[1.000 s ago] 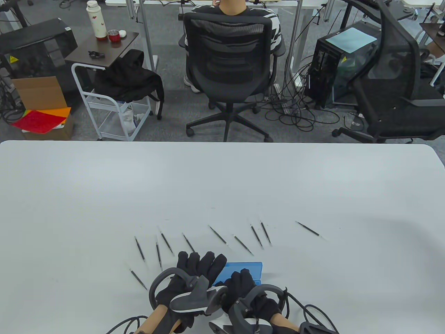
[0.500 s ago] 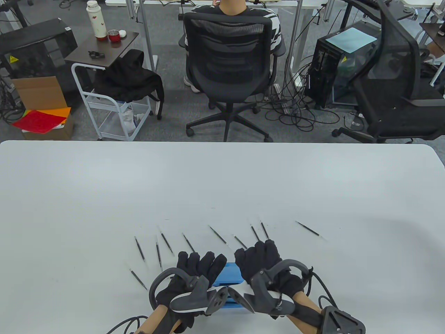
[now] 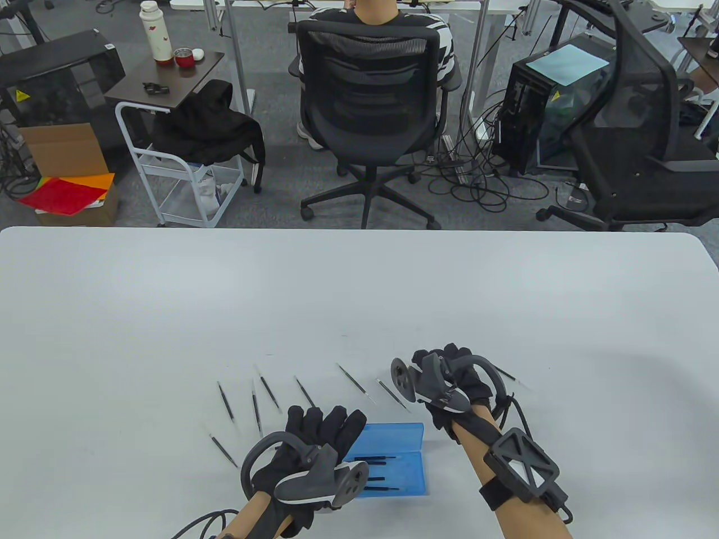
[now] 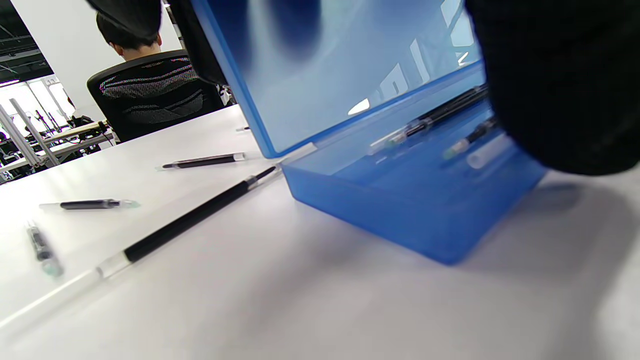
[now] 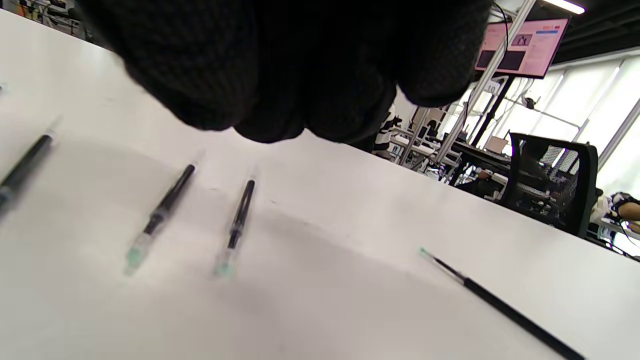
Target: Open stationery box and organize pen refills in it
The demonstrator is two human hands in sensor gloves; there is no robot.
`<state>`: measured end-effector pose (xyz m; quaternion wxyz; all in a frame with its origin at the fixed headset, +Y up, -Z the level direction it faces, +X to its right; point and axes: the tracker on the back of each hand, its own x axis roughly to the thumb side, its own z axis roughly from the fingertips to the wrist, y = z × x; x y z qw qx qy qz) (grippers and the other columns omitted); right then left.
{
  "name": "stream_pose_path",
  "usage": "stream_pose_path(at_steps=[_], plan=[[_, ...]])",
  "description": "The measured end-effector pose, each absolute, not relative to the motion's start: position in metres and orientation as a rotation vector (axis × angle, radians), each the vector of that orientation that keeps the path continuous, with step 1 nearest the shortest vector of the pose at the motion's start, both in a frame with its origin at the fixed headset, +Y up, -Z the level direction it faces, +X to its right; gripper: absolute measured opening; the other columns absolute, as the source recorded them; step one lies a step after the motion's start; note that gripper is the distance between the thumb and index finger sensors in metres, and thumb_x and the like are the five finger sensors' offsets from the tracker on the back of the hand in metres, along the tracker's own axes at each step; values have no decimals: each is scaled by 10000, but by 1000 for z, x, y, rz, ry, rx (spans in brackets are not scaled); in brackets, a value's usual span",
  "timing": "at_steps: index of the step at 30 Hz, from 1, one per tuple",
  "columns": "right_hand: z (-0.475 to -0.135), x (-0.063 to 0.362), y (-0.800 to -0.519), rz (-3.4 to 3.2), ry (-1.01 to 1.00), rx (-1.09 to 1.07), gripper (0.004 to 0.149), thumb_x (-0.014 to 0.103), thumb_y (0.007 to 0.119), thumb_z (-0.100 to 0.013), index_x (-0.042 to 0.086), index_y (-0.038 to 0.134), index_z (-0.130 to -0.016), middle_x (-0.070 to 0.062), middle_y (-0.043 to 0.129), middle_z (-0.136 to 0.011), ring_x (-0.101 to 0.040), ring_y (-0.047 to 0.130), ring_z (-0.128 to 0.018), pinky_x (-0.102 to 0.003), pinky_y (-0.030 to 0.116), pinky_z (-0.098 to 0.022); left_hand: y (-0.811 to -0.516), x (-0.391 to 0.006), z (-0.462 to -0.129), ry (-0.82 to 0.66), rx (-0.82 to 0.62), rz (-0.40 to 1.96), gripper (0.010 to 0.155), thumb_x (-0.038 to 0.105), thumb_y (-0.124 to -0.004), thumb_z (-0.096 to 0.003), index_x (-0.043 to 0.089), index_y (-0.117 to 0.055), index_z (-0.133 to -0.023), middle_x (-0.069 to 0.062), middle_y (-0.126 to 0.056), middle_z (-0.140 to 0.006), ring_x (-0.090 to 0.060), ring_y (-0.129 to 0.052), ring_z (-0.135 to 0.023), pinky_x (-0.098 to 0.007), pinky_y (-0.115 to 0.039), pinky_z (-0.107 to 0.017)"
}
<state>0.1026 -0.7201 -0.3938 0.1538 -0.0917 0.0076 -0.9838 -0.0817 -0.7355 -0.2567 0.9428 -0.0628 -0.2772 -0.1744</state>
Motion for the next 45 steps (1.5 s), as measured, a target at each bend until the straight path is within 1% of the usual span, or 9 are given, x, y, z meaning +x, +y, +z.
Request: stream_pose_path(at_steps=[5, 16, 24, 34, 45], plan=[[-410, 101, -732, -2831, -31, -199, 577, 357, 903, -394, 210, 777, -938, 8, 1030, -749, -290, 995, -700, -560, 781, -661, -735, -82, -257, -564, -128, -357, 1327, 699, -847, -285, 139, -5, -1146, -171, -273, -1251, -513, -568, -1089, -735, -462, -755], [-425, 97, -748, -2812, -94, -72, 594, 376, 910, -382, 205, 781, -936, 5, 1038, -739, -293, 1000, -686, -561, 782, -655, -736, -82, -257, -565, -129, -357, 1326, 699, -846, -286, 140, -6, -1146, -172, -270, -1252, -513, -568, -1089, -735, -462, -754], [-430, 99, -751, -2818, -120, -14, 586, 370, 912, -383, 198, 789, -930, 0, 1044, -733, -297, 1004, -678, -564, 786, -647, -736, -82, -257, -566, -131, -355, 1327, 700, -846, -285, 141, -5, -1146, -171, -270, -1252, -512, -569, -1089, -735, -462, -755], [-429, 95, -747, -2817, -147, 86, 572, 349, 915, -390, 180, 798, -923, -5, 1048, -722, -303, 1013, -659, -568, 795, -634, -736, -82, -257, -565, -132, -355, 1328, 699, -847, -285, 139, -6, -1146, -173, -270, -1252, -514, -567, -1089, -736, -460, -754], [-434, 90, -749, -2801, -150, 192, 580, 336, 948, -370, 149, 821, -904, -20, 1058, -681, -316, 1030, -615, -582, 817, -605, -736, -82, -258, -566, -133, -352, 1327, 699, -847, -285, 140, -4, -1146, -172, -270, -1251, -513, -565, -1090, -736, -460, -754]])
